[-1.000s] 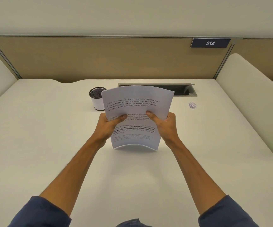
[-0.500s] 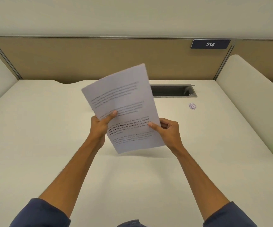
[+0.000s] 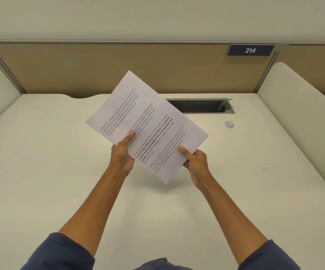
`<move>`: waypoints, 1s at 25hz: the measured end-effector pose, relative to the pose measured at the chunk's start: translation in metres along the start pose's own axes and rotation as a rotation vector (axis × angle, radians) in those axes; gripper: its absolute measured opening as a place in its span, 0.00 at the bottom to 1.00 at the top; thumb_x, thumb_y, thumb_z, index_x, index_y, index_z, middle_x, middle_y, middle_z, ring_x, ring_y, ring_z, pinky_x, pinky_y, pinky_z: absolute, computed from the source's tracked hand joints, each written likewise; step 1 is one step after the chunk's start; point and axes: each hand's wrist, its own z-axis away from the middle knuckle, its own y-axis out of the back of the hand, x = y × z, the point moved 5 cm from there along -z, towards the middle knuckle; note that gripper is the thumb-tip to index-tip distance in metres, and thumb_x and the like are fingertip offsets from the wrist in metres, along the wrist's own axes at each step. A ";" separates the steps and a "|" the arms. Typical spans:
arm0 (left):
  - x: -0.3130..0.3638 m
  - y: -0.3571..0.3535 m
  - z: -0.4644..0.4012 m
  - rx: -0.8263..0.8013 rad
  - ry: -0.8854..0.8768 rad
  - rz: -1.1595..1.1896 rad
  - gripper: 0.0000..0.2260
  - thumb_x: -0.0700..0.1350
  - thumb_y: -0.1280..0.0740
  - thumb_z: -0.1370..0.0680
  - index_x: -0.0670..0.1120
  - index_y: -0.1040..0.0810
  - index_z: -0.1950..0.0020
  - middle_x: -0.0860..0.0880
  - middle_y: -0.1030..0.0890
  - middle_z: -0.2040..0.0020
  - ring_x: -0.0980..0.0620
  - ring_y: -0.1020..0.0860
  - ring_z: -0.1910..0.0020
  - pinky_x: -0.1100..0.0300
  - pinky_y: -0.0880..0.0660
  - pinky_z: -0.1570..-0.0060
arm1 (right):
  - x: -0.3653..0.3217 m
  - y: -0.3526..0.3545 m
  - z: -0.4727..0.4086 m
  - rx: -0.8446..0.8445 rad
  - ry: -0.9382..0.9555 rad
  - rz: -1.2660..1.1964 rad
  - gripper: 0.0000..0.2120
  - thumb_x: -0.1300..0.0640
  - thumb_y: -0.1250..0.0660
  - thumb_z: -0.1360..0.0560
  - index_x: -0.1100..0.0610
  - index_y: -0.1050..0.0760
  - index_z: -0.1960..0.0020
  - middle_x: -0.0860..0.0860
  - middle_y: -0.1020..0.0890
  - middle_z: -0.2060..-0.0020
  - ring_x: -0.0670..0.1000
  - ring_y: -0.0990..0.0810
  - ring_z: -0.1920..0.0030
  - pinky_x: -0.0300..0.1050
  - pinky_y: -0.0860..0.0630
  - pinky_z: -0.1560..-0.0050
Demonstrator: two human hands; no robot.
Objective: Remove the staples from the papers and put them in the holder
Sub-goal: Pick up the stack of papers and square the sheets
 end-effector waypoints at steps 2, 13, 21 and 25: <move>0.007 0.005 -0.004 -0.005 -0.021 -0.020 0.20 0.37 0.30 0.25 0.41 0.24 0.33 0.42 0.18 0.40 0.43 0.19 0.41 0.45 0.21 0.44 | -0.007 0.010 -0.005 0.044 0.047 0.093 0.04 0.62 0.30 0.25 0.57 0.19 0.51 0.50 0.14 0.55 0.50 0.16 0.55 0.48 0.19 0.51; 0.062 0.022 -0.031 -0.190 -0.077 -0.792 0.15 0.36 0.27 0.33 0.46 0.18 0.47 0.51 0.14 0.52 0.46 0.19 0.48 0.53 0.22 0.50 | -0.047 0.028 -0.019 0.067 0.271 0.439 0.09 0.56 0.33 0.23 0.55 0.22 0.43 0.48 0.17 0.53 0.49 0.16 0.57 0.37 0.19 0.60; 0.030 0.024 -0.019 -0.077 -0.240 -0.705 0.09 0.42 0.31 0.22 0.46 0.20 0.43 0.52 0.16 0.49 0.51 0.17 0.52 0.57 0.21 0.54 | -0.039 0.027 -0.016 0.104 0.293 0.422 0.09 0.55 0.33 0.23 0.54 0.22 0.43 0.49 0.17 0.53 0.52 0.16 0.55 0.39 0.18 0.59; 0.018 0.034 -0.011 -0.072 -0.242 -0.718 0.09 0.41 0.30 0.24 0.48 0.20 0.44 0.52 0.16 0.50 0.52 0.17 0.53 0.57 0.20 0.55 | -0.028 0.032 -0.014 0.104 0.231 0.337 0.06 0.56 0.32 0.24 0.56 0.20 0.48 0.49 0.16 0.57 0.52 0.16 0.59 0.37 0.20 0.62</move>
